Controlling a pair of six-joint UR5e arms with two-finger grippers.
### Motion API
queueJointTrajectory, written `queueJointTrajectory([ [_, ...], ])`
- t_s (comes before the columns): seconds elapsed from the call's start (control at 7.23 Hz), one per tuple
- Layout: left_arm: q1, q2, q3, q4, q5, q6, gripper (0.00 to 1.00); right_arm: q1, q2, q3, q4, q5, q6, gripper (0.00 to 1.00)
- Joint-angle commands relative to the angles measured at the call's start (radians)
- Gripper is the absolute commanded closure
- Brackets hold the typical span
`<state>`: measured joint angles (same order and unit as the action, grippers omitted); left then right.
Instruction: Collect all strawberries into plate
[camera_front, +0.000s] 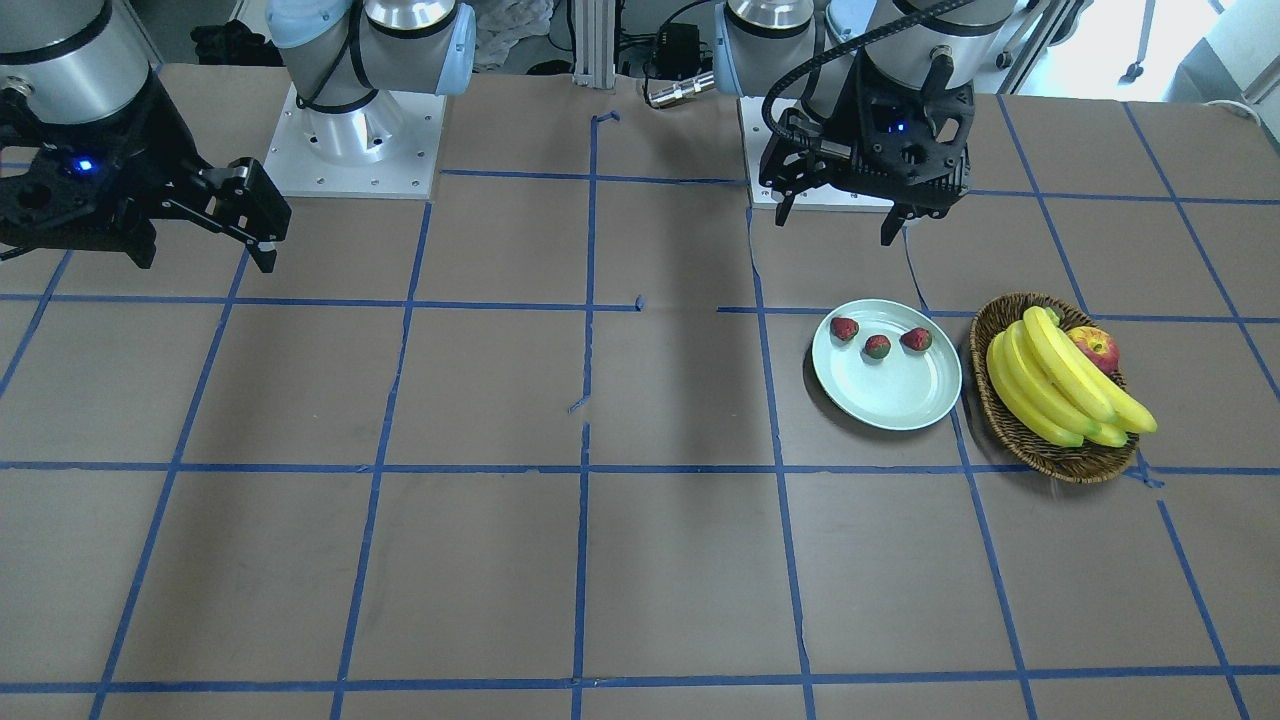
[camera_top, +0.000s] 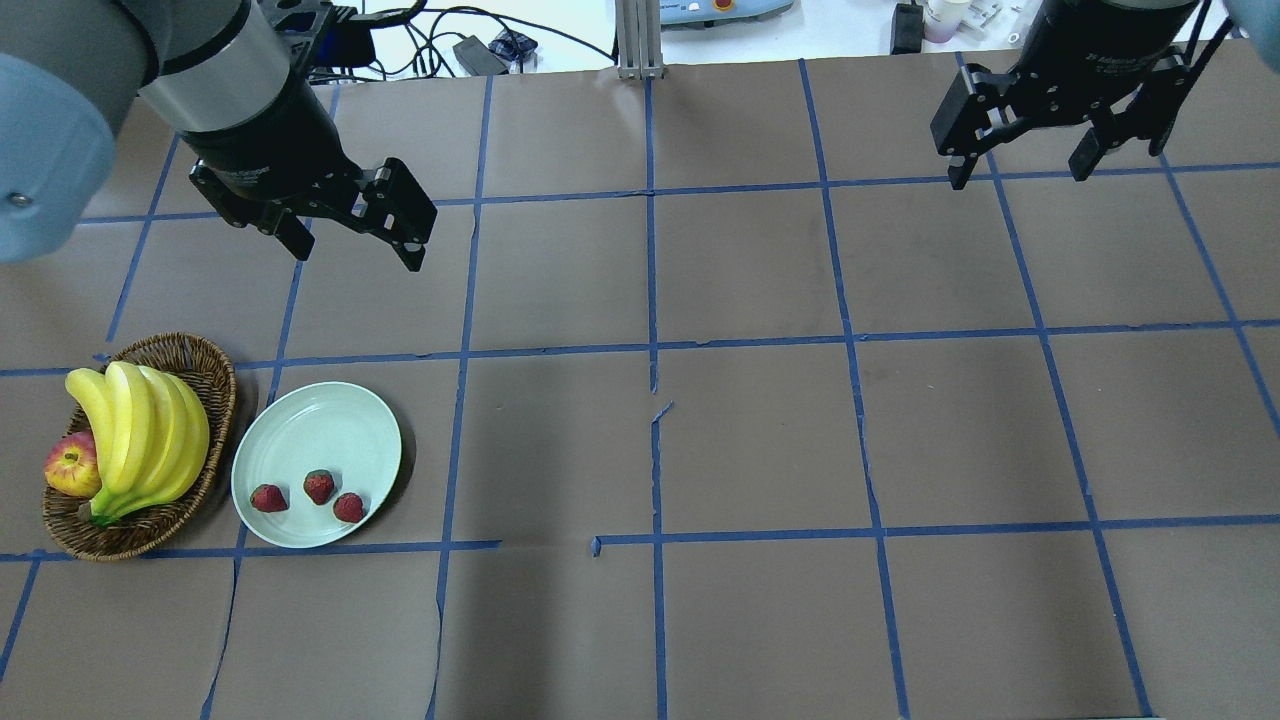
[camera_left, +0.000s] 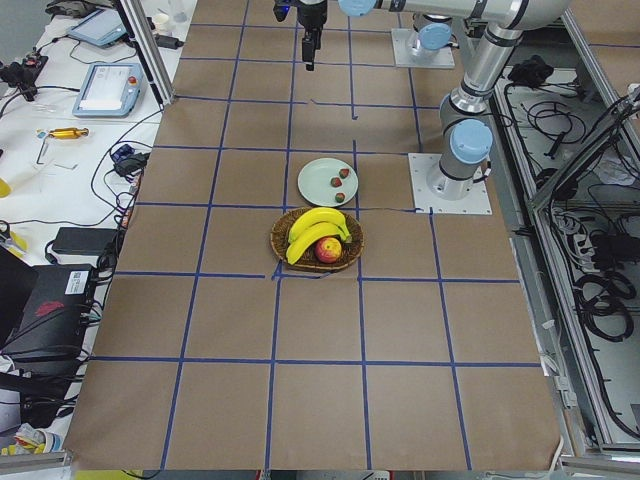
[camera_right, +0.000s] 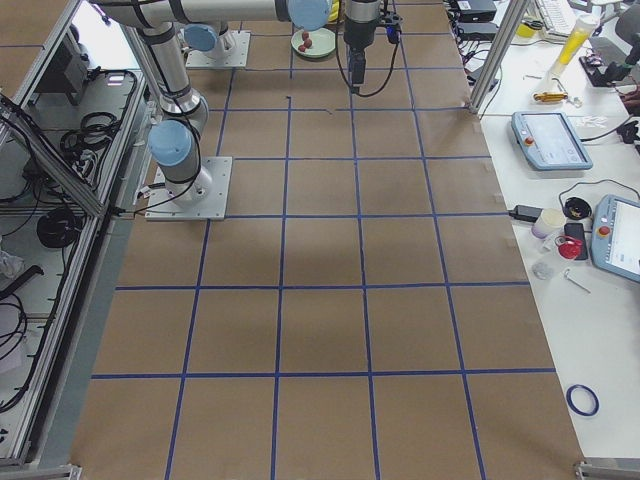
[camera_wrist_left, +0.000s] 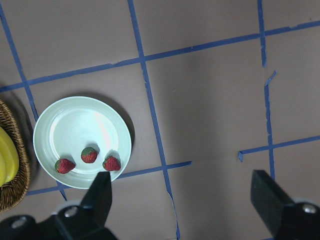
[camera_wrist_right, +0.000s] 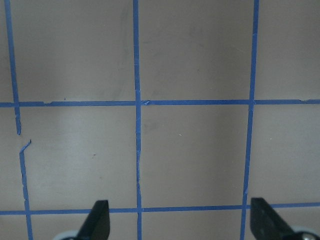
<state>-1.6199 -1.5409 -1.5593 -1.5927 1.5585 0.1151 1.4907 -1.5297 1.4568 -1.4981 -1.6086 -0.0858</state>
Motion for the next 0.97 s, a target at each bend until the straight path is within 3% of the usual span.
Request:
queueJointTrajectory([
  [0.0,0.0,-0.005,-0.005,0.036,0.035,-0.009,0.03,-0.001,-0.004,-0.006,-0.002,0.009,-0.006,0.0],
  [0.83,0.0,-0.01,-0.004,0.051,-0.008,-0.106,0.0,0.0,-0.007,-0.004,-0.002,0.026,-0.003,0.0],
])
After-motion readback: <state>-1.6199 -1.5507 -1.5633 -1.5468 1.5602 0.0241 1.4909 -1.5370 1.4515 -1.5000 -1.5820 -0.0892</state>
